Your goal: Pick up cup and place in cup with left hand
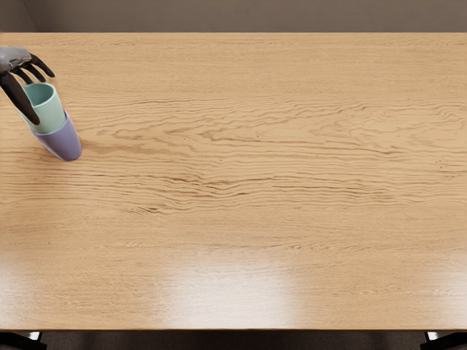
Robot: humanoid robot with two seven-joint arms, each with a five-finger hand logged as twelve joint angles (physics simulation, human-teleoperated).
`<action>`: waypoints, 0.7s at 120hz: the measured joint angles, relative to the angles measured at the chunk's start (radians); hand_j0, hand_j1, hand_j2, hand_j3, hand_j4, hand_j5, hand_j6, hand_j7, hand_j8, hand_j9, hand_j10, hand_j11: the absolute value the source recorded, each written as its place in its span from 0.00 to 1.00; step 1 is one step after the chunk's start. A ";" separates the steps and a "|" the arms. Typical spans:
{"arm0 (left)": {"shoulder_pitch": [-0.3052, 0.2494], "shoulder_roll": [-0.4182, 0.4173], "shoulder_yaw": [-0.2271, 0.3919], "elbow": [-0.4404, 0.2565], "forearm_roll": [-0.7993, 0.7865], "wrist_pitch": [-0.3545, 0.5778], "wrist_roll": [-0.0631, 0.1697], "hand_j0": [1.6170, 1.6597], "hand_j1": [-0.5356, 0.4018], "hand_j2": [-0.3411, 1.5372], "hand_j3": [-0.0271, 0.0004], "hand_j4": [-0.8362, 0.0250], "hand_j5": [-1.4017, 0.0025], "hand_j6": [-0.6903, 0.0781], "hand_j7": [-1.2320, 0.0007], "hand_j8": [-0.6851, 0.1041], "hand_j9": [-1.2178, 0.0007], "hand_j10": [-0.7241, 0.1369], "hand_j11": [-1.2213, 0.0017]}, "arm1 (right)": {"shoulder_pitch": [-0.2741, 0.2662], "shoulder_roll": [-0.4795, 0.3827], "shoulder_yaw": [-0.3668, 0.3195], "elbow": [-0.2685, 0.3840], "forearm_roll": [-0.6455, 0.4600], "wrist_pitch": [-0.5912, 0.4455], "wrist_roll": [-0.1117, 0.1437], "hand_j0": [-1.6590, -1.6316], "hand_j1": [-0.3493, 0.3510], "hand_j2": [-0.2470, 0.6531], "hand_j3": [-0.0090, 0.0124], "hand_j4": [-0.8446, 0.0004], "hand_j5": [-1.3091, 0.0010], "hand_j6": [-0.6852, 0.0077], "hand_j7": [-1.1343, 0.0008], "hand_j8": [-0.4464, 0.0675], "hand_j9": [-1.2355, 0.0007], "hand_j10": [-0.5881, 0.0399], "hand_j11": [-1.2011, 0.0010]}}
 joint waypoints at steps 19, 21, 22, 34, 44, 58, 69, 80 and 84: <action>0.000 0.000 0.000 0.000 0.000 0.001 0.000 0.95 0.61 0.21 0.99 0.65 0.75 0.55 0.71 0.53 0.71 0.52 0.71 | 0.000 0.000 0.000 0.000 0.000 0.000 0.000 0.04 0.00 0.27 0.42 1.00 1.00 0.99 1.00 0.87 1.00 0.94 1.00; 0.000 0.000 0.000 0.000 0.000 0.001 0.000 0.95 0.62 0.21 0.99 0.66 0.75 0.56 0.72 0.53 0.71 0.53 0.71 | 0.000 0.000 0.000 0.000 0.000 0.000 0.000 0.04 0.00 0.27 0.42 1.00 1.00 0.99 1.00 0.87 1.00 0.94 1.00; 0.000 0.000 0.000 0.000 0.000 0.001 0.000 0.95 0.62 0.21 0.99 0.66 0.75 0.56 0.72 0.53 0.71 0.53 0.71 | 0.000 0.000 0.000 0.000 0.000 0.000 0.000 0.04 0.00 0.27 0.42 1.00 1.00 0.99 1.00 0.87 1.00 0.94 1.00; -0.002 0.000 0.000 0.000 0.000 0.003 0.000 0.96 0.64 0.21 0.99 0.68 0.77 0.57 0.74 0.55 0.73 0.55 0.73 | 0.000 0.000 0.000 0.000 0.000 0.000 0.000 0.04 0.00 0.27 0.42 1.00 1.00 0.99 1.00 0.87 1.00 0.94 1.00; -0.006 -0.001 0.000 0.000 0.000 0.005 0.000 0.96 0.66 0.21 0.99 0.70 0.79 0.60 0.76 0.58 0.76 0.57 0.76 | 0.000 0.000 0.000 0.000 0.000 0.000 0.000 0.04 0.00 0.27 0.42 1.00 1.00 0.99 1.00 0.87 1.00 0.94 1.00; -0.011 -0.012 0.000 0.000 0.000 0.007 0.000 0.96 0.71 0.20 0.99 0.75 0.82 0.65 0.80 0.63 0.80 0.62 0.80 | 0.000 0.000 0.000 0.000 0.000 0.000 0.000 0.04 0.00 0.27 0.42 1.00 1.00 0.99 1.00 0.87 1.00 0.94 1.00; -0.012 -0.032 0.000 0.000 0.000 0.007 0.000 0.96 0.74 0.20 0.99 0.77 0.85 0.68 0.83 0.65 0.82 0.65 0.82 | 0.000 0.000 0.000 0.000 0.000 0.000 0.000 0.04 0.00 0.27 0.42 1.00 1.00 0.99 1.00 0.87 1.00 0.94 1.00; -0.013 -0.061 0.001 -0.001 -0.001 0.007 0.000 0.96 0.76 0.20 0.99 0.79 0.86 0.70 0.84 0.67 0.84 0.66 0.84 | 0.000 0.000 0.000 0.000 0.000 0.000 0.000 0.04 0.00 0.27 0.42 1.00 1.00 0.99 1.00 0.87 1.00 0.94 1.00; -0.014 -0.075 0.001 -0.001 0.000 0.007 0.000 0.96 0.77 0.20 0.99 0.80 0.87 0.71 0.85 0.68 0.85 0.67 0.85 | 0.000 0.000 0.000 0.000 0.000 0.000 0.000 0.04 0.00 0.27 0.42 1.00 1.00 0.99 1.00 0.87 1.00 0.94 1.00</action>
